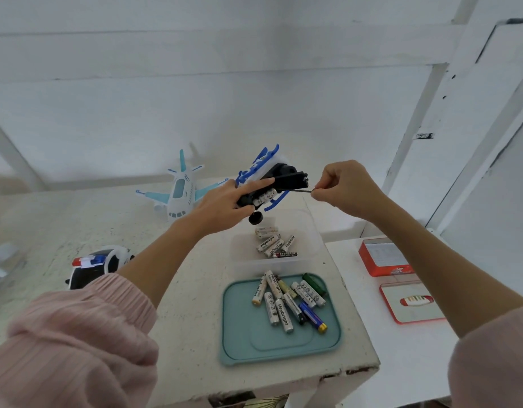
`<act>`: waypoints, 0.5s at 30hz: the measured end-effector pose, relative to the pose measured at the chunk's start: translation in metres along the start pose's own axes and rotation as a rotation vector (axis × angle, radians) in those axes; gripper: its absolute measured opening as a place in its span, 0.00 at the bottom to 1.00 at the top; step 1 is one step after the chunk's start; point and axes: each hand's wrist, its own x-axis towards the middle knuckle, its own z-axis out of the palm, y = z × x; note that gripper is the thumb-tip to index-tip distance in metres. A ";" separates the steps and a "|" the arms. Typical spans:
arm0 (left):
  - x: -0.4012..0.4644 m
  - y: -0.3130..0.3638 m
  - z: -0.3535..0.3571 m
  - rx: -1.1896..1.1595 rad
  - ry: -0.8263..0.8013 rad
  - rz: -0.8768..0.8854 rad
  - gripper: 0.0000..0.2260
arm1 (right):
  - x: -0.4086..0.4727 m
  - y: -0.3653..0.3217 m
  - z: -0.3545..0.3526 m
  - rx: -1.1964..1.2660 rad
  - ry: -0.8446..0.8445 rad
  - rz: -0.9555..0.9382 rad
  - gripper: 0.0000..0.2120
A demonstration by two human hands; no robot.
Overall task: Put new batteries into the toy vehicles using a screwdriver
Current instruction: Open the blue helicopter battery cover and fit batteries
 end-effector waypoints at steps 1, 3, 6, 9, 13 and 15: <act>0.000 -0.001 0.000 0.003 0.001 -0.002 0.26 | -0.001 0.001 -0.002 -0.019 -0.021 0.007 0.06; 0.001 -0.002 -0.001 0.001 0.007 -0.011 0.26 | -0.003 0.002 -0.003 -0.062 -0.064 0.016 0.06; 0.004 -0.001 -0.003 0.019 0.012 -0.026 0.26 | -0.008 0.004 -0.001 -0.126 -0.059 0.023 0.05; 0.006 0.003 -0.006 0.031 0.027 -0.025 0.27 | -0.010 0.006 0.002 -0.144 -0.041 0.024 0.04; 0.005 0.004 -0.007 -0.060 0.057 -0.066 0.27 | -0.013 0.009 0.005 -0.110 -0.035 0.022 0.04; 0.002 0.000 -0.006 -0.161 0.073 -0.100 0.27 | -0.015 0.008 0.005 -0.067 -0.075 0.008 0.04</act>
